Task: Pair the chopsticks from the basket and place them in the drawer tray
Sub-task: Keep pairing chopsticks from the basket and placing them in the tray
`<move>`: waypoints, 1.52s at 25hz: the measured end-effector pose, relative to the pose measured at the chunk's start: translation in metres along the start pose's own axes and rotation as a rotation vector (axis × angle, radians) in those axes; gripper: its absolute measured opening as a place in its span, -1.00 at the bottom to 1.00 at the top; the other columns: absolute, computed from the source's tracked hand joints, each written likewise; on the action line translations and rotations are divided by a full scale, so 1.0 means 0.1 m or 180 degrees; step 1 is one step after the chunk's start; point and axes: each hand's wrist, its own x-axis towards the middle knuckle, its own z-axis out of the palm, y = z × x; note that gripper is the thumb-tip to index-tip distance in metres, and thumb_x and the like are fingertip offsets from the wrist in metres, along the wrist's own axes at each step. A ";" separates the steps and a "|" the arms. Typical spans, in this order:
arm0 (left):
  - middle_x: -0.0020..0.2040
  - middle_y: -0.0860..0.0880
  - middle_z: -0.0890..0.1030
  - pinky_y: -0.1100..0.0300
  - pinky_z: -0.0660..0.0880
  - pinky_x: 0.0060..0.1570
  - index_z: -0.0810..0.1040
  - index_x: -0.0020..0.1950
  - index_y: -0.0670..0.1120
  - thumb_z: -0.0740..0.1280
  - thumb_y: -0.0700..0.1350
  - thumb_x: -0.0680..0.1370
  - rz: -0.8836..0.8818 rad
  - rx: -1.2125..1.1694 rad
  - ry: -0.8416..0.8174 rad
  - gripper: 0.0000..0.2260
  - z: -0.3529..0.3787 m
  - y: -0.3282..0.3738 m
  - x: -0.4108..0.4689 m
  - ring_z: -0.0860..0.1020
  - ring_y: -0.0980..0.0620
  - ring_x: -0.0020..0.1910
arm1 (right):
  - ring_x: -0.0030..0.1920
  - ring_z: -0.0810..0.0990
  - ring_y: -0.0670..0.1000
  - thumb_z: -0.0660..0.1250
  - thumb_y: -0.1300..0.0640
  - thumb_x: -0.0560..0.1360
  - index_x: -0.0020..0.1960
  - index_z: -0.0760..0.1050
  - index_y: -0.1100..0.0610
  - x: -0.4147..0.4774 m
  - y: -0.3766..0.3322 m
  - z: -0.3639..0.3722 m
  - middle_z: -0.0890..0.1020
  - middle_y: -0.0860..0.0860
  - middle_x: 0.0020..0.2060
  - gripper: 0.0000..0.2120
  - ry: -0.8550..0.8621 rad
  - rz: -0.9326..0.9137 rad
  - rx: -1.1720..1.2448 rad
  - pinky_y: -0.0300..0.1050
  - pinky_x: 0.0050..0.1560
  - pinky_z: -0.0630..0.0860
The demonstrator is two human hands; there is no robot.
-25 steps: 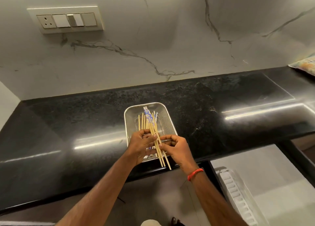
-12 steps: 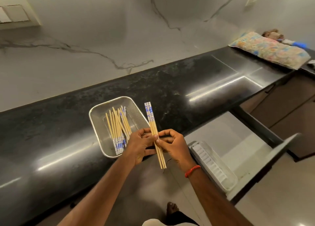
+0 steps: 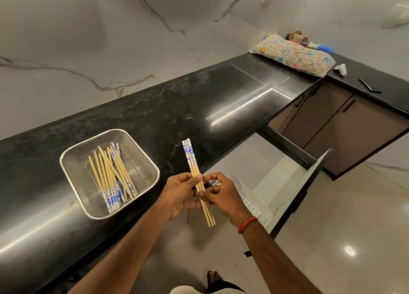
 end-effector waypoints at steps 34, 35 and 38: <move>0.07 -0.02 0.72 0.04 0.66 -0.09 0.64 0.13 -0.06 0.41 0.00 0.59 -0.0766 0.0335 0.1013 -0.81 1.15 -0.83 1.08 0.71 -0.05 0.00 | -0.17 0.71 -0.02 0.52 0.33 0.39 0.11 0.67 0.16 1.13 1.65 -1.63 0.72 0.04 -0.25 -0.69 -0.0130 0.0833 -0.0919 -0.04 0.10 0.63; 0.04 -0.01 0.73 0.04 0.64 -0.07 0.64 0.12 -0.05 0.40 0.00 0.59 -0.0784 0.0352 0.1071 -0.83 1.12 -0.85 1.09 0.71 -0.03 -0.01 | -0.14 0.71 0.00 0.53 0.31 0.39 0.11 0.68 0.17 1.15 1.72 -1.61 0.73 0.05 -0.22 -0.70 -0.0131 0.0857 -0.1018 -0.04 0.11 0.62; -0.02 0.03 0.73 0.04 0.61 0.01 0.63 0.09 -0.03 0.39 0.01 0.60 -0.0831 0.0352 0.1226 -0.85 1.06 -0.92 1.11 0.71 -0.01 -0.03 | -0.08 0.70 0.05 0.52 0.27 0.41 0.08 0.68 0.15 1.19 1.91 -1.52 0.74 0.06 -0.14 -0.75 -0.0191 0.0976 -0.1346 -0.05 0.09 0.60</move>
